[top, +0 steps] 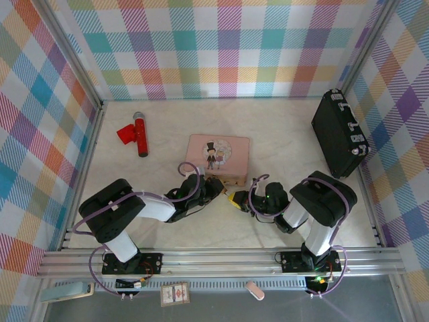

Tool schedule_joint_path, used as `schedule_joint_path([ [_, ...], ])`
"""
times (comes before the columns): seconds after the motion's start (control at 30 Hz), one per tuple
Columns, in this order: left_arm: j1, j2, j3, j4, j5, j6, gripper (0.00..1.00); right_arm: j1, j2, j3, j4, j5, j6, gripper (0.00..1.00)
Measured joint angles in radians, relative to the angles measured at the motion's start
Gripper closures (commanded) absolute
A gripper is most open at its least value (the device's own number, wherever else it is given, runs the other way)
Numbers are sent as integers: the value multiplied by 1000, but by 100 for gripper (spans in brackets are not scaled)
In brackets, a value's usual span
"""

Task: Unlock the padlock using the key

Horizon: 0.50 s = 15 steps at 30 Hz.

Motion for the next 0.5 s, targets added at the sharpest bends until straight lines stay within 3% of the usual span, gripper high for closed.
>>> schedule_joint_path([
  [0.5,1,6,-1,18,0,-7,100,-7,-16,-3,-1,2,4,100],
])
